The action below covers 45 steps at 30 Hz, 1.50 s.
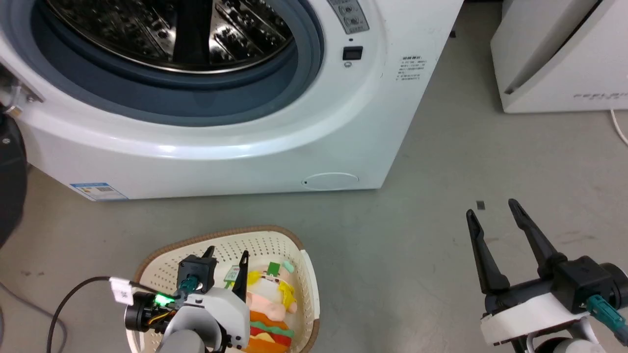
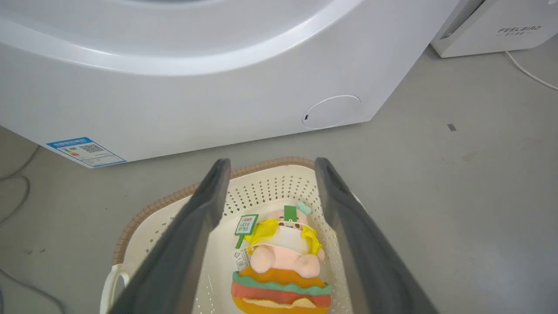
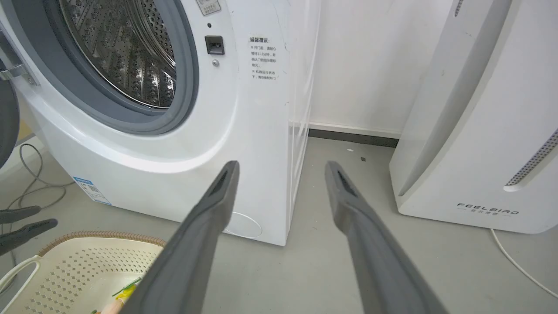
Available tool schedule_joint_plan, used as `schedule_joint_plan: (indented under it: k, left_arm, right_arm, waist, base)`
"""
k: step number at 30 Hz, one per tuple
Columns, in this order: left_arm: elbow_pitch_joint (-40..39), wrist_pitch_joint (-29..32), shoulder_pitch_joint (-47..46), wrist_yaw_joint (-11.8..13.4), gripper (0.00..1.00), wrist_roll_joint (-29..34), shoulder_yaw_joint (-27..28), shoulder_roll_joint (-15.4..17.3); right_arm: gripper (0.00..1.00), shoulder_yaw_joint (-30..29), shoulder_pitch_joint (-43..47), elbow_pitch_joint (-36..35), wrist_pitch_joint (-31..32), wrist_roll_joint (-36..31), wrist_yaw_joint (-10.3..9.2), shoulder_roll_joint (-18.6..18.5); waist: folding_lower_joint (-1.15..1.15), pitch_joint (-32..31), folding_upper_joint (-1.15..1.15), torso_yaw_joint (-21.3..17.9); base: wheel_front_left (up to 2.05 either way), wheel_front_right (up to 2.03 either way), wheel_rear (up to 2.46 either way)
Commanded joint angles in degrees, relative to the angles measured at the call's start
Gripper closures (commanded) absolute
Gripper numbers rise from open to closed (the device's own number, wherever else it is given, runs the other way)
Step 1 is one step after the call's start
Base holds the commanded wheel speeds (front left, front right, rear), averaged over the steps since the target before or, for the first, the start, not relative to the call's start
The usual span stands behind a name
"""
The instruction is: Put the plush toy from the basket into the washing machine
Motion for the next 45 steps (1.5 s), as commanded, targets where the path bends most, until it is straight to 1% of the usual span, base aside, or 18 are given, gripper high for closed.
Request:
schedule_joint_plan:
  k: [1, 8, 14, 20, 30, 39, 45]
  left_arm:
    - [2.69, -0.51, -2.12, -0.34, 0.0, -0.14, -0.47, 0.48]
    - [10.98, 0.23, -6.95, -1.42, 0.0, -0.13, -2.1, 1.36]
    - [16.06, 1.74, -11.1, -2.27, 0.0, -0.44, -3.3, 2.42]
    - [20.29, 4.28, -15.13, -2.91, 0.0, -0.94, -4.38, 3.58]
    - [26.01, 8.08, -20.86, -3.61, 0.0, 0.17, -7.86, 5.81]
    - [31.44, 9.74, -26.58, -3.8, 0.0, -0.26, -9.8, 7.54]
    - [34.99, 9.48, -30.38, -4.0, 0.0, -1.27, -10.55, 7.96]
  right_arm:
    - [0.0, 0.12, -1.1, -0.52, -0.61, -0.16, -0.03, 0.04]
    - [0.0, 0.2, -1.78, -1.11, -1.44, 0.02, -0.03, 0.04]
    - [0.0, 0.15, -2.4, -1.83, -2.16, 0.29, -0.04, 0.05]
    - [0.0, 0.0, -2.98, -2.45, -2.87, 0.61, -0.04, 0.05]
    - [0.0, -0.39, -3.66, -3.82, -3.95, 1.02, -0.04, 0.06]
    - [0.0, -0.75, -4.56, -5.71, -5.02, 1.3, -0.05, 0.06]
    - [0.0, -1.02, -4.94, -7.0, -5.73, 1.41, -0.05, 0.07]
  waist:
    - [-0.01, 1.37, 0.0, -0.34]
    - [-0.01, 5.44, 0.0, -1.22]
    - [-0.01, 9.6, 0.0, -2.03]
    - [-0.01, 14.12, 0.0, -2.62]
    - [-0.01, 21.03, 0.0, -3.26]
    - [-0.01, 28.01, 0.0, -3.48]
    - [-0.01, 32.39, 0.0, -3.62]
  base:
    - [0.0, 0.0, 0.0]
    - [0.0, 0.0, 0.0]
    - [0.0, 0.0, 0.0]
    - [0.0, 0.0, 0.0]
    - [0.0, 0.0, 0.0]
    - [0.0, 0.0, 0.0]
    - [0.0, 0.0, 0.0]
